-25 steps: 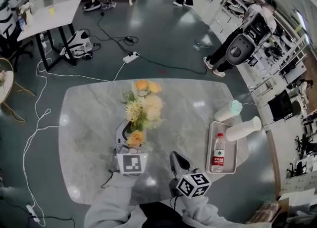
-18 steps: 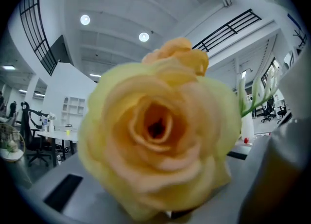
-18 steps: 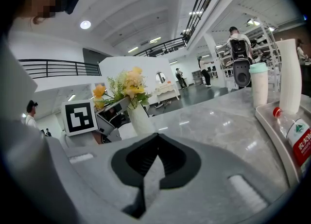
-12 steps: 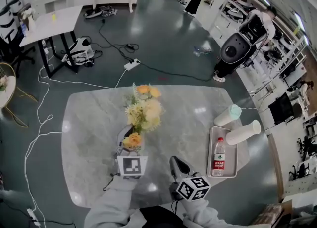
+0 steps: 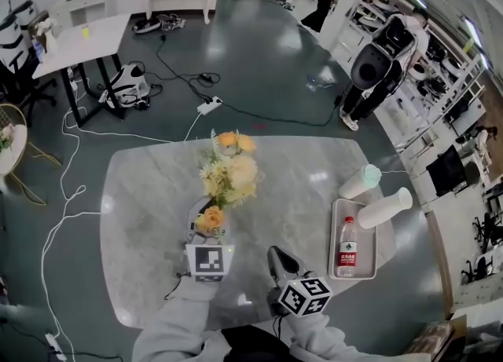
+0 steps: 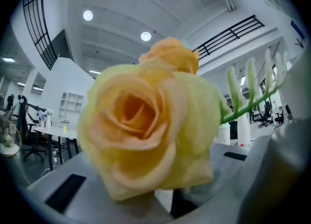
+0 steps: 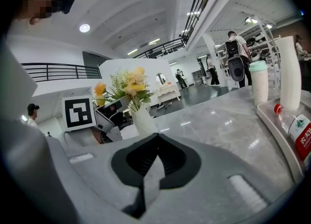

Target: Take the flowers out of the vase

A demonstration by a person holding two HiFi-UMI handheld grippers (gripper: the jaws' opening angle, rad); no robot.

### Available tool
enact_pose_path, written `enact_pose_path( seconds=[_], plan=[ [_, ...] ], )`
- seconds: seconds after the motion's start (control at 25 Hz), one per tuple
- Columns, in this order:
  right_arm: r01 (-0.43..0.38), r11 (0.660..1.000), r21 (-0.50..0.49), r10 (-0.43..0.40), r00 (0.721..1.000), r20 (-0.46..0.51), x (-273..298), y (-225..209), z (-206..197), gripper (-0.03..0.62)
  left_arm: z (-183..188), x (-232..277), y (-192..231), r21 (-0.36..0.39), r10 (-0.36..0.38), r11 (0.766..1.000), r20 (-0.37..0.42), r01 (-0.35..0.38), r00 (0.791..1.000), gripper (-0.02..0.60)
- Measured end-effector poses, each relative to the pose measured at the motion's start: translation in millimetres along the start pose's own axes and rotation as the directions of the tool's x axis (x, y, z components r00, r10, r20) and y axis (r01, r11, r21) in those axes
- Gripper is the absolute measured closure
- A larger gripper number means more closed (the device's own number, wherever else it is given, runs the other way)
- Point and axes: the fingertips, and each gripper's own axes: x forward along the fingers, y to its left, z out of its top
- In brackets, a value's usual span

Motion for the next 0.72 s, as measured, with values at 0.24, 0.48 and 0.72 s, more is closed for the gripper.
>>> enact_pose_path(
  seconds=[0.24, 0.48, 0.72],
  plan=[
    [-0.012, 1.000, 0.007, 0.011, 1.000, 0.016, -1, 2, 5, 0.595, 17, 2, 2, -0.004, 0.003, 1.000, 0.019, -0.003, 1.000, 0.540],
    [-0.027, 0.999, 0.018, 0.026, 0.998, 0.052, -4, 13, 11, 0.595, 38, -7, 10, 0.039, 0.005, 0.999, 0.043, -0.006, 0.999, 0.540],
    [-0.064, 0.997, 0.030, 0.061, 0.993, 0.101, -11, 27, 19, 0.594, 71, -19, 11, 0.007, 0.027, 1.000, 0.079, -0.028, 0.997, 0.540]
  ],
)
